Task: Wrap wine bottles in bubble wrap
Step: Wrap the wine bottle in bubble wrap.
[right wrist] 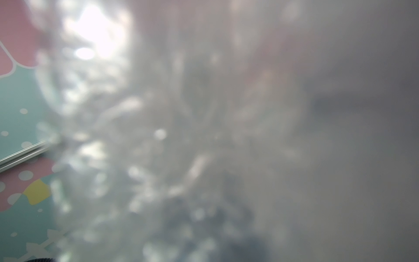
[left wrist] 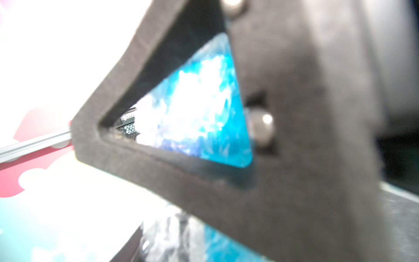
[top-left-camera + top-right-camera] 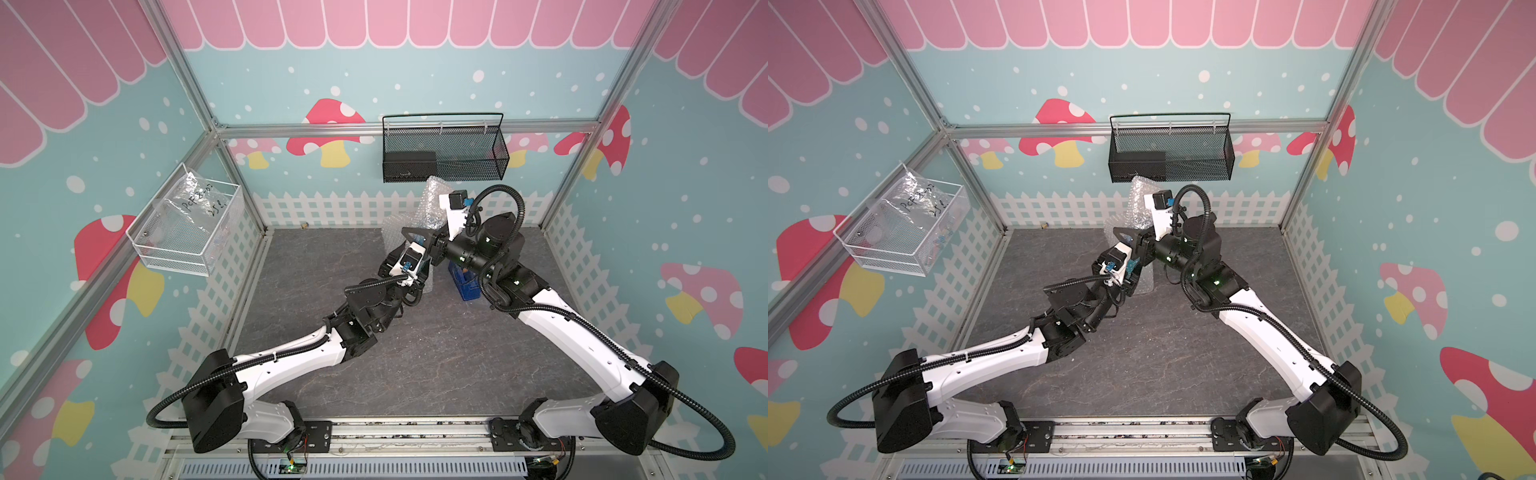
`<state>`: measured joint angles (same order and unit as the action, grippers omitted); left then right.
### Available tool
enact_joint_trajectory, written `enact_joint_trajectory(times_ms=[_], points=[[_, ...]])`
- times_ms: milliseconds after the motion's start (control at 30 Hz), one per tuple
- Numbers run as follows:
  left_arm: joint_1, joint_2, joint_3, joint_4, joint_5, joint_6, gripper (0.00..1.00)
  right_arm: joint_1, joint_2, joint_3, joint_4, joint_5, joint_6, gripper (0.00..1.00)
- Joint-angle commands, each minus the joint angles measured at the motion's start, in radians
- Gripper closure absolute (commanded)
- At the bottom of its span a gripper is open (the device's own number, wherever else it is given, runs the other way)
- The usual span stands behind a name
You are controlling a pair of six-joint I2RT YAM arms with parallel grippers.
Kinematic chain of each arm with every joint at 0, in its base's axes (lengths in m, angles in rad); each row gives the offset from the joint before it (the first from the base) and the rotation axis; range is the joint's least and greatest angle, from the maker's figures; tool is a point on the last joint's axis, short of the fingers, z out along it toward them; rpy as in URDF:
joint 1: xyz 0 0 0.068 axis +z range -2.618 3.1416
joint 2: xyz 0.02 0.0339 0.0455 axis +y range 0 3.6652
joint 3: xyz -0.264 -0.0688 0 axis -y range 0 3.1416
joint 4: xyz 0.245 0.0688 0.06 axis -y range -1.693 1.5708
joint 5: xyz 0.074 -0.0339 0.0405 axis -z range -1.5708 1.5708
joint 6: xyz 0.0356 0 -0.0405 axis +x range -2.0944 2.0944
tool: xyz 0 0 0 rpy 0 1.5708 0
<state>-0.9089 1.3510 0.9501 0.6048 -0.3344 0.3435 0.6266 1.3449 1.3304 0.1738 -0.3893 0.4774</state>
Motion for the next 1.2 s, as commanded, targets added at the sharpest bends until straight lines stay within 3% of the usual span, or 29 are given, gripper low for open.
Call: enact_joint_trajectory(times_ms=[0, 167, 400, 667, 800, 867, 933, 967, 1067, 1100, 1167], points=[[0.013, -0.054, -0.018, -0.050, 0.320, -0.060, 0.70, 0.030, -0.063, -0.027, 0.230, -0.257, 0.002, 0.23], [0.081, -0.148, -0.009, -0.062, 0.594, -0.197, 0.73, 0.004, -0.093, -0.111, 0.298, -0.329, -0.004, 0.09], [0.096, -0.234, 0.018, -0.091, 0.772, -0.276, 0.73, -0.020, -0.046, -0.150, 0.500, -0.475, 0.134, 0.06], [0.126, -0.232, 0.075, -0.134, 1.028, -0.430, 0.73, -0.034, 0.052, -0.103, 0.705, -0.635, 0.256, 0.05], [0.143, -0.216, 0.122, -0.238, 1.110, -0.429, 0.74, -0.036, 0.111, -0.044, 0.755, -0.746, 0.310, 0.21], [0.145, -0.210, 0.136, -0.294, 1.110, -0.404, 0.73, -0.039, 0.121, -0.033, 0.765, -0.757, 0.322, 0.41], [0.146, -0.222, 0.123, -0.304, 1.063, -0.388, 0.65, -0.042, 0.120, -0.028, 0.742, -0.744, 0.310, 0.66], [0.146, -0.233, 0.110, -0.304, 1.029, -0.383, 0.59, -0.046, 0.116, -0.028, 0.728, -0.735, 0.298, 0.71], [0.146, -0.287, 0.082, -0.366, 0.824, -0.343, 0.07, -0.054, 0.079, -0.014, 0.573, -0.657, 0.169, 0.79], [0.145, -0.312, 0.067, -0.393, 0.735, -0.321, 0.01, -0.054, 0.060, 0.007, 0.465, -0.606, 0.082, 0.80], [0.143, -0.364, 0.027, -0.417, 0.570, -0.280, 0.01, -0.050, 0.028, 0.047, 0.303, -0.511, -0.059, 0.80]])
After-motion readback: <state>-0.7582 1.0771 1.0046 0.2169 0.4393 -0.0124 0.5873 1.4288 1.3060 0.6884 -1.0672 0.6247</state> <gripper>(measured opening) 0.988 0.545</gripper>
